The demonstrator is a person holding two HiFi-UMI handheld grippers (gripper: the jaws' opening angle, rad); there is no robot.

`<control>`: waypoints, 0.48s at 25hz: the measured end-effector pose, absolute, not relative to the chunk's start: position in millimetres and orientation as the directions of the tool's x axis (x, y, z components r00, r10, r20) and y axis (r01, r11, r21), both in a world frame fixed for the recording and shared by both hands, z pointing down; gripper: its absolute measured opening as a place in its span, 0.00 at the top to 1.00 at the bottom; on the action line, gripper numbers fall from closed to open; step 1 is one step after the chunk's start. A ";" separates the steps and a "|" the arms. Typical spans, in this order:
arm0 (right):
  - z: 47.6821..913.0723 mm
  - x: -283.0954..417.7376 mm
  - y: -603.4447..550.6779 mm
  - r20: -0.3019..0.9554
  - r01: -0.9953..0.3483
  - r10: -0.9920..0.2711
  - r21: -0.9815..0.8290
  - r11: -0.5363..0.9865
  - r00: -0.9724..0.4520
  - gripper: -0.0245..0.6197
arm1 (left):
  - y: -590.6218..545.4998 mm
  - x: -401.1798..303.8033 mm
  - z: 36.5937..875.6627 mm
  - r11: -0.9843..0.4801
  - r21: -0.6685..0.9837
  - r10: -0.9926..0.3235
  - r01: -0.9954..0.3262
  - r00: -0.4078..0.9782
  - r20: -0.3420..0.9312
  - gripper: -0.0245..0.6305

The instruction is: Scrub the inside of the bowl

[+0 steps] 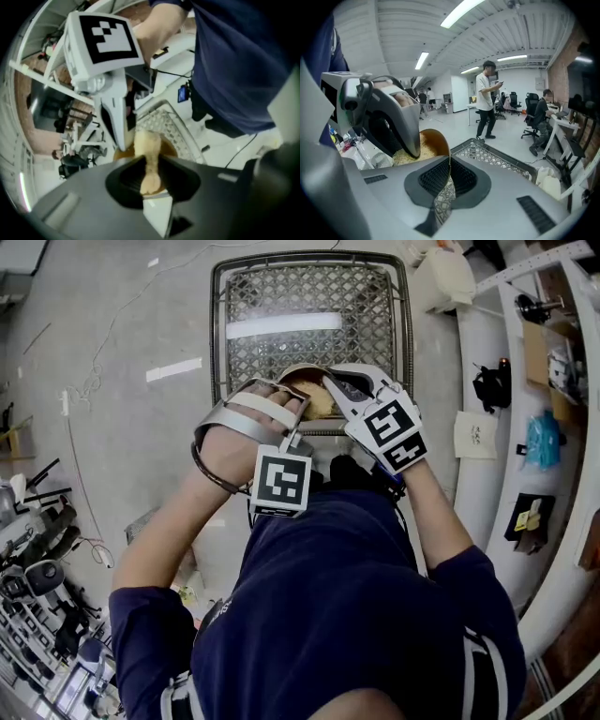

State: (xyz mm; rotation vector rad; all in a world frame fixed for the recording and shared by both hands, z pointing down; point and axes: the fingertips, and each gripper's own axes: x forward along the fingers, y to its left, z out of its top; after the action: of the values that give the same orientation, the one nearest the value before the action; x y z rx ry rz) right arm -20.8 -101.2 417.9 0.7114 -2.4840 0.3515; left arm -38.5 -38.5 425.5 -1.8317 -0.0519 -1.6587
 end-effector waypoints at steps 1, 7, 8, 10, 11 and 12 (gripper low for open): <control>418.7 -22.9 -100.4 0.559 -0.549 -0.415 -0.088 0.831 -0.718 0.94 | -40.7 -36.8 422.1 -0.764 -0.457 -0.409 0.455 0.206 0.889 0.85; 419.3 -25.3 -95.1 0.584 -0.524 -0.371 -0.112 0.845 -0.723 0.94 | -43.1 -21.4 415.0 -0.603 -0.585 -0.480 0.542 0.339 0.809 0.85; 419.2 -29.2 -90.9 0.591 -0.502 -0.351 -0.108 0.858 -0.727 0.94 | -39.3 -22.0 418.7 -0.582 -0.576 -0.466 0.574 0.345 0.815 0.85; 420.3 -37.1 -83.1 0.609 -0.460 -0.321 -0.082 0.884 -0.725 0.94 | -33.1 -23.4 425.0 -0.568 -0.556 -0.440 0.607 0.347 0.828 0.85; 421.4 -39.1 -81.2 0.617 -0.449 -0.315 -0.071 0.891 -0.722 0.94 | -32.0 -23.9 426.8 -0.572 -0.550 -0.434 0.609 0.344 0.833 0.84; 422.1 -39.5 -81.1 0.619 -0.449 -0.315 -0.069 0.891 -0.720 0.94 | -32.5 -24.1 427.1 -0.582 -0.550 -0.435 0.599 0.342 0.833 0.84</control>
State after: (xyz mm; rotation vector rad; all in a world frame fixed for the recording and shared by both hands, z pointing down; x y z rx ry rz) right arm -39.5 -81.1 422.1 0.5467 -2.4310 0.2839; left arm -24.1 -32.5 427.1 -1.6856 -0.1483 -1.4082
